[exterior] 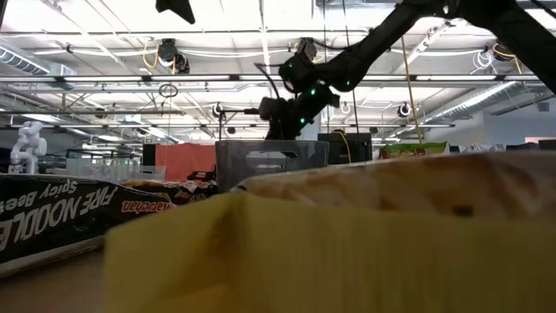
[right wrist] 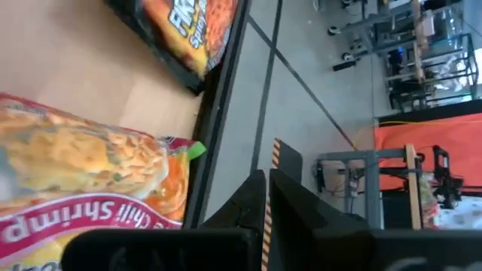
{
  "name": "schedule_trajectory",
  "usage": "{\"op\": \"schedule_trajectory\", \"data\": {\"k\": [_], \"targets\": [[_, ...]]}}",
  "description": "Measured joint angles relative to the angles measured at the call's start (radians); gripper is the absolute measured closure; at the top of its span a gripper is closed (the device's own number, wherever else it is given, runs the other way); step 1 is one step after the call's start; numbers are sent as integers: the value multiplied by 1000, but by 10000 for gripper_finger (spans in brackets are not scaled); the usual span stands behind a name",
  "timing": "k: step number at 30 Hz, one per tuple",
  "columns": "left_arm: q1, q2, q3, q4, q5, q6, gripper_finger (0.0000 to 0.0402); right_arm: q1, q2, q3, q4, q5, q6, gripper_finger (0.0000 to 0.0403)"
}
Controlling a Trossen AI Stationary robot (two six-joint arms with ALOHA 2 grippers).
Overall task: Sort Maruchan noodles
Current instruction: Put the green noodle pack into the right transparent bin
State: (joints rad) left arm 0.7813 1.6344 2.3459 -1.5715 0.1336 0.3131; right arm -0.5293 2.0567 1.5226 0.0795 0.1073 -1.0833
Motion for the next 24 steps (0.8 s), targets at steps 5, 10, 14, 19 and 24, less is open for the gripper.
{"op": "schedule_trajectory", "data": {"k": [5, 10, 14, 19, 24], "targets": [[0, 0, 0, 0, 0, 26, 394, 27, -106, 0, -135, 1, 153, 387], [0, 14, 0, 3, -1, 57, 394, 39, -264, 0, -206, 0, 299, 387], [0, 51, 0, 16, -1, 59, 394, 39, -389, 0, -240, 1, 308, 387], [0, 127, 0, 35, -4, 20, 394, 37, -546, 0, -258, 1, 310, 387], [0, 220, 0, 79, -4, 23, 394, 35, -678, 0, -358, 1, 308, 387]]}}
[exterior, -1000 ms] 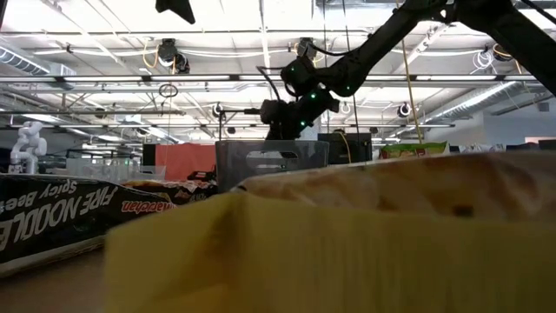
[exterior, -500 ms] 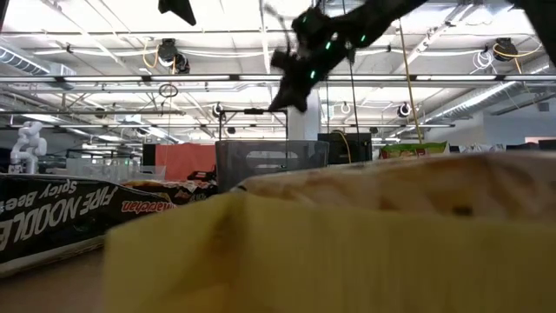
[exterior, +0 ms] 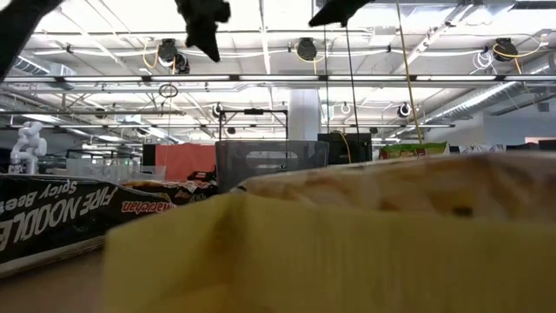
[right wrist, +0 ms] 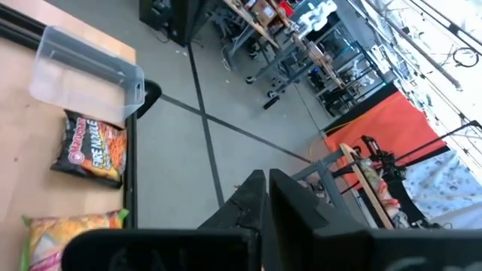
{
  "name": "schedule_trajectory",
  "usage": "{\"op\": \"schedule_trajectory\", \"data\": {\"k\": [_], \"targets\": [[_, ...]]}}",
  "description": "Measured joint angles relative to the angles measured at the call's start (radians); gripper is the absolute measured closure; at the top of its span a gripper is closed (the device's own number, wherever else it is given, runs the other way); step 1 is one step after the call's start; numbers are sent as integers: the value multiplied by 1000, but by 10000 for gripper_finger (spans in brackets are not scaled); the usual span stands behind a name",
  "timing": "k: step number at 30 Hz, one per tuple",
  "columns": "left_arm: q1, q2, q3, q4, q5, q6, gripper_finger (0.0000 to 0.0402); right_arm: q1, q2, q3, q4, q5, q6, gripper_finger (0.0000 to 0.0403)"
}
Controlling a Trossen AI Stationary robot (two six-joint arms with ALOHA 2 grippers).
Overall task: Sort Maruchan noodles
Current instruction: Put the green noodle pack into the right transparent bin
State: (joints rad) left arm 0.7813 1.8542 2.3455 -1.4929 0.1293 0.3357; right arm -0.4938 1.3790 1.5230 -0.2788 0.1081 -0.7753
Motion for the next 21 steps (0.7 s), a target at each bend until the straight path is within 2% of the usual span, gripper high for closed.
{"op": "schedule_trajectory", "data": {"k": [6, 14, 18, 21], "targets": [[-7, 115, 0, 57, 1, 15, 394, -2, -136, 0, -112, 0, 3, 387], [-17, 260, 0, 65, 7, 118, 394, -2, -260, 0, -127, 4, 16, 387], [-15, 314, 0, 133, 102, 120, 394, -2, -300, 0, -149, 6, 16, 387], [-16, 343, 0, 184, 154, 115, 394, -2, -323, 0, -158, 67, 16, 387]]}}
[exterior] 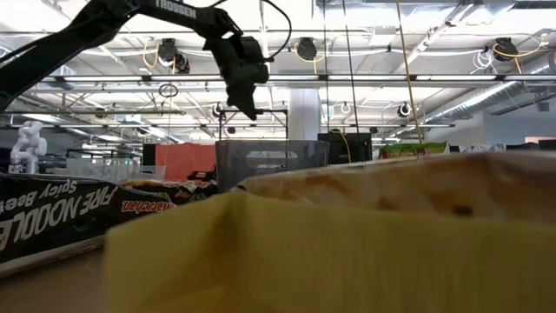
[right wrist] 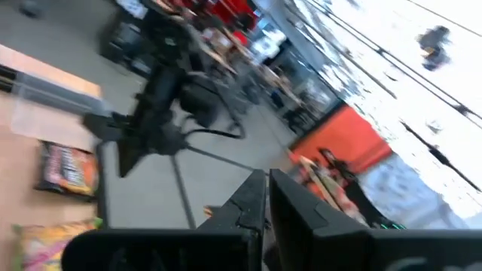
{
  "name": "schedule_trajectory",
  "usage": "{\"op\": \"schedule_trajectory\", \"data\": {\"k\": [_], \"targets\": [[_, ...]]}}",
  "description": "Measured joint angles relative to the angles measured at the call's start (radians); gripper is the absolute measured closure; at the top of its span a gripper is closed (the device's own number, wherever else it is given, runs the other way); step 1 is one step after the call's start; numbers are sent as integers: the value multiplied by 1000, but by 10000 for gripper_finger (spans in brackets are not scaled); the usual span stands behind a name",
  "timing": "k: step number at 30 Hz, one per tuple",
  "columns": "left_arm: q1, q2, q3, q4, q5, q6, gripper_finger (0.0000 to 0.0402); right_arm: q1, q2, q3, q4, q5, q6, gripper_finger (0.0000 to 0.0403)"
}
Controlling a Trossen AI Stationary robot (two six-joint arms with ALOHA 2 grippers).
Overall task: Sort Maruchan noodles
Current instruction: Put the green noodle pack into the right transparent bin
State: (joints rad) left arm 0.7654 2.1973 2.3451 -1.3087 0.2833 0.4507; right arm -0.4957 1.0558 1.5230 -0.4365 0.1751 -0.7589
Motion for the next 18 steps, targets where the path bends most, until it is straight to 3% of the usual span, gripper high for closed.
{"op": "schedule_trajectory", "data": {"k": [7, 13, 18], "targets": [[-18, 41, 0, 76, -55, 73, 394, 0, -9, 0, -5, 167, -9, 387], [-46, 51, 1, 104, -150, 125, 394, 0, -6, 0, -24, 190, -15, 387], [-53, 61, -20, 123, -161, 119, 394, 0, -6, 0, -23, 190, -39, 387]]}}
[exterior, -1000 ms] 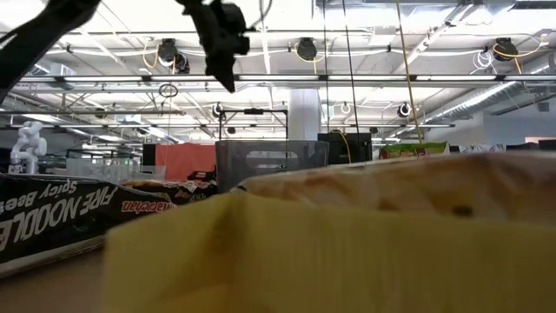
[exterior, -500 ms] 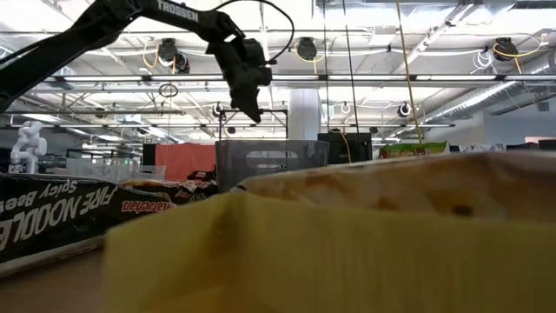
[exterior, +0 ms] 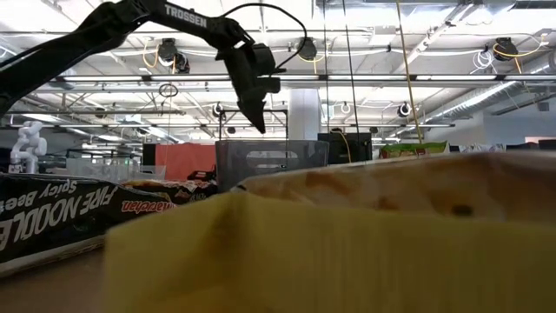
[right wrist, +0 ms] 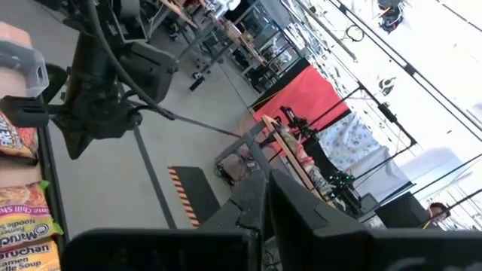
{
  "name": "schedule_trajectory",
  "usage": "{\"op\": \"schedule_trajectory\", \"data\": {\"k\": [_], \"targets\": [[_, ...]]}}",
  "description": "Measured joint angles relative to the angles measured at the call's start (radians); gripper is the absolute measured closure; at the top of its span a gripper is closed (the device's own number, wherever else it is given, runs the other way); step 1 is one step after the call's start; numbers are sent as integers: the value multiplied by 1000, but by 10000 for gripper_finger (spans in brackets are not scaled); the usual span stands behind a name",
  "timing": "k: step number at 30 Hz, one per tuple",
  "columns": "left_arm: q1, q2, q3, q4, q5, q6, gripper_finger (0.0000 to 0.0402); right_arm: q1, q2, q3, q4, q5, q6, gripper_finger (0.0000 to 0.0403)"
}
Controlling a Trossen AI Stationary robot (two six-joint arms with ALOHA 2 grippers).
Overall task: Sort Maruchan noodles
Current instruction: Put the green noodle pack into the right transparent bin
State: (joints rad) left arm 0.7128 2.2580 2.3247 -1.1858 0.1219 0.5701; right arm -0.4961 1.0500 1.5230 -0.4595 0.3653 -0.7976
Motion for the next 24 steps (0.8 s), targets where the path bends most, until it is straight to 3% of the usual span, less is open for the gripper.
{"op": "schedule_trajectory", "data": {"k": [10, 15, 20, 24], "targets": [[-21, 1, -106, 21, -88, -58, 377, 0, 0, 0, -13, 0, 0, 387], [-35, 1, -116, 20, -88, -56, 396, 0, 0, 0, -13, 0, 0, 387], [-53, 0, -116, 22, -98, -55, 389, 0, 0, 0, -13, 0, 0, 387], [-73, 0, -116, 32, -163, -21, 375, 0, 0, 0, -13, 0, 0, 387]]}}
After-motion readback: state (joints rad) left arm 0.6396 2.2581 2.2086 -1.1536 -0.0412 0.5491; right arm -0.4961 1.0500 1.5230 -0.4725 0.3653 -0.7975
